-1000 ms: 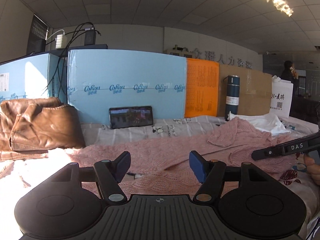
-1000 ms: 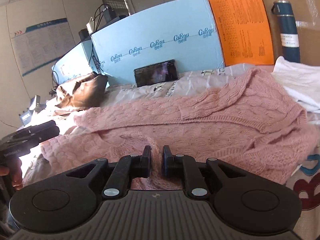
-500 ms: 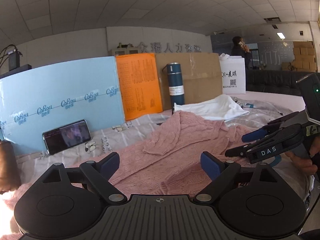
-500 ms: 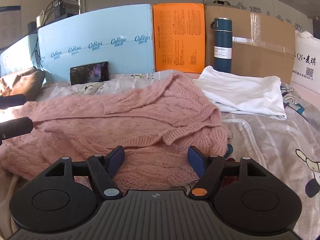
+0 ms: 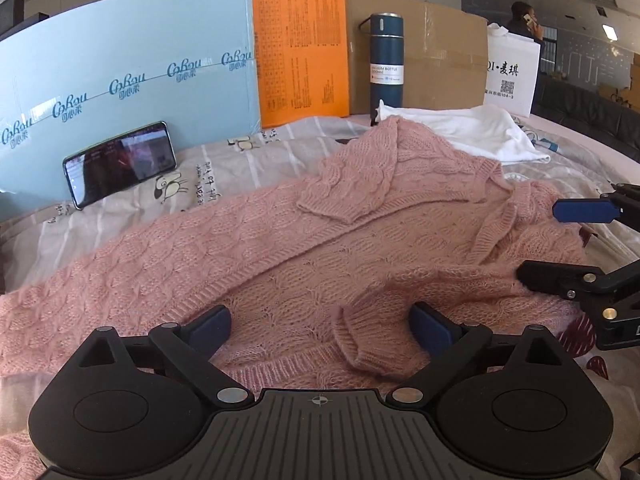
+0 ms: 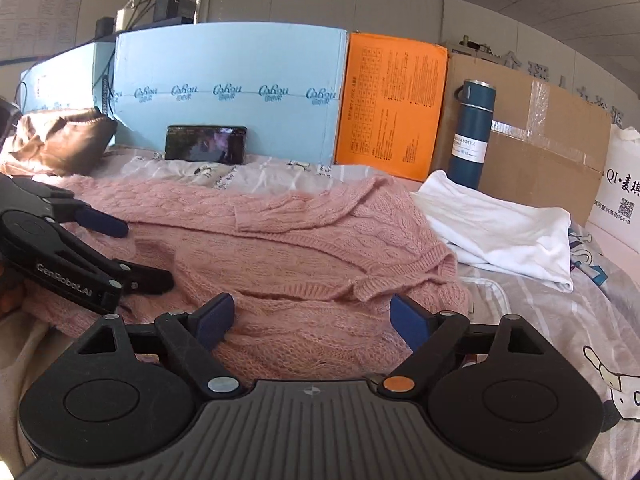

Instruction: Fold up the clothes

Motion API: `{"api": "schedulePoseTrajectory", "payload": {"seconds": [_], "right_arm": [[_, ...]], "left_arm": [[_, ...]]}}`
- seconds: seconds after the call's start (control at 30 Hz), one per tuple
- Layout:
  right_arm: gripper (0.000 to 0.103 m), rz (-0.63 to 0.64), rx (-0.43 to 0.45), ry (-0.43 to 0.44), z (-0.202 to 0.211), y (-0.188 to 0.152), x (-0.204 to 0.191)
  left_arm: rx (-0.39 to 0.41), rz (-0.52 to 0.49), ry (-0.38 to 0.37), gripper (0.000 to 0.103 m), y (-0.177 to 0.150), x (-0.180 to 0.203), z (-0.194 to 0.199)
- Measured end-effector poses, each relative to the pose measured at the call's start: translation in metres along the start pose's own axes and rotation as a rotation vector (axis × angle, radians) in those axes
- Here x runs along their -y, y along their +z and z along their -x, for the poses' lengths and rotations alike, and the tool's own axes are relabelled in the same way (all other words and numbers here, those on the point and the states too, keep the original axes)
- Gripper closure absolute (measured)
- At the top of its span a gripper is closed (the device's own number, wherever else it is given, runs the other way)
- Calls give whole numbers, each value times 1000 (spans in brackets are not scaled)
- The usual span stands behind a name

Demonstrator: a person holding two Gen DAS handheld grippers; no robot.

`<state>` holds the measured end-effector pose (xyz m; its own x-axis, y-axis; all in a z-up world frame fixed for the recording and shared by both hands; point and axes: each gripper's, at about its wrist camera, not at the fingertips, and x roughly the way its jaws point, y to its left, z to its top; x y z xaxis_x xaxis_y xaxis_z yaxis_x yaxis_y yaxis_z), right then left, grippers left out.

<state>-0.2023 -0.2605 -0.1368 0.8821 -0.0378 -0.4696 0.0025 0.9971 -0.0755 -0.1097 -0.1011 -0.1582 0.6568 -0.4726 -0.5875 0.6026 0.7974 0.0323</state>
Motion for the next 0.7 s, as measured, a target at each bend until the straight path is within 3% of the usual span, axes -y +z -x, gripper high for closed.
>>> {"api": "schedulePoseTrajectory", "payload": {"seconds": [0.07,0.17,0.3,0.37,0.57,0.7], "right_arm": [[15,6,-48,-30,-11,-3,0],[10,16,-13,-60,-4,-8,-3],[8,65,88,-57,19,-13,-6],[5,79,146,-40,33,-14,-3],[1,127,231,36,53,-18,-15],[1,263,234,78,58,-24,-32]], "left_arm": [[23,43,-32,5,-1,-8,4],[122,157,-79,4,-5,-28,22],[377,305,-119,0,-20,-54,70],[467,341,-121,0,-30,-65,89],[620,454,-11,0,-63,-87,128],[737,544,171,0,-86,-107,161]]}}
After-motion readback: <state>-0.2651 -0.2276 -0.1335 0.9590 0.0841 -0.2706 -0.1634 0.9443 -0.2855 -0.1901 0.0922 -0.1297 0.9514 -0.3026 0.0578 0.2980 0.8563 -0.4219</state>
